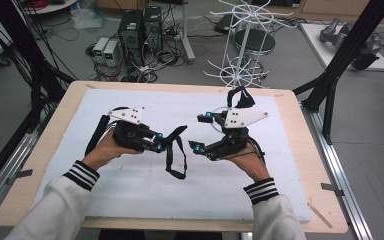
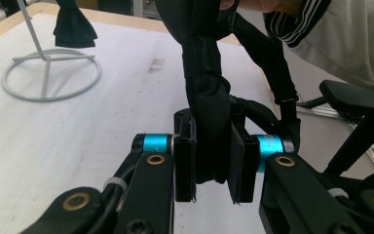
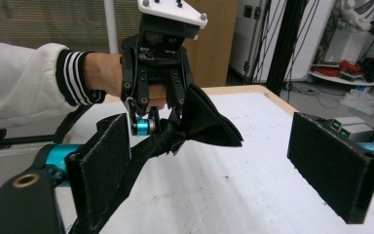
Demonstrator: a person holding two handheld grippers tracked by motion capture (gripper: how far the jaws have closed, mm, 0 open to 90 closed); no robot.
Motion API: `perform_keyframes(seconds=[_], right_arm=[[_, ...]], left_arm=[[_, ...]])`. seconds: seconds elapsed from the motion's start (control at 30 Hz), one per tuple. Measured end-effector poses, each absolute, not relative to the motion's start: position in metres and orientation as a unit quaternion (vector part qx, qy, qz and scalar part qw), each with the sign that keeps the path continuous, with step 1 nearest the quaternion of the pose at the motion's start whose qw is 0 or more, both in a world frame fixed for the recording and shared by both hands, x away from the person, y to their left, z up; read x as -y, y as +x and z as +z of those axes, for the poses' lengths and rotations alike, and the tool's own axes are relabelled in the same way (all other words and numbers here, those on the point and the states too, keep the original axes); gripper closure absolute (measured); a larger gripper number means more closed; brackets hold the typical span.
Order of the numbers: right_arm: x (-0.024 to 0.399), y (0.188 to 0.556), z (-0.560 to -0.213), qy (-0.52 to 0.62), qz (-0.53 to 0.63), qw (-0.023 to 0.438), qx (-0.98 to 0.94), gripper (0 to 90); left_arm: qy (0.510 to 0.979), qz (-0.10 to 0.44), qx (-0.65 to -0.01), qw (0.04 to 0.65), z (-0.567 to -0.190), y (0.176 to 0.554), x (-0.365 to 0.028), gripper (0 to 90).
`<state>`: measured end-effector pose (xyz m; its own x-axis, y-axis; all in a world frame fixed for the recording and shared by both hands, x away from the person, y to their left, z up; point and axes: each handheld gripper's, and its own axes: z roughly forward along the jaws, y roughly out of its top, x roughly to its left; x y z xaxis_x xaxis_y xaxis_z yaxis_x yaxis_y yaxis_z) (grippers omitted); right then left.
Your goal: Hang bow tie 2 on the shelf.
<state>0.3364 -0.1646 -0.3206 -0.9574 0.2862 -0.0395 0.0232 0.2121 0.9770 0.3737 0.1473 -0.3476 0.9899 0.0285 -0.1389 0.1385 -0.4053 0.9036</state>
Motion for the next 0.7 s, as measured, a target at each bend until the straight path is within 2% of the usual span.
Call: perform_keyframes(seconds=[0.3,0.7], right_arm=[[0.156,0.338,-0.319,0.087,0.61,0.091,-0.782,25.4],[0.145,0.339,-0.321,0.077,0.588,0.096,-0.799,35.4]], left_arm=[[0.841,-0.049,-0.045,0.538,-0.349,0.371,-0.144,75.7],[0.843,-0.044,-0.036,0.535,-0.347,0.37,-0.145,75.7]])
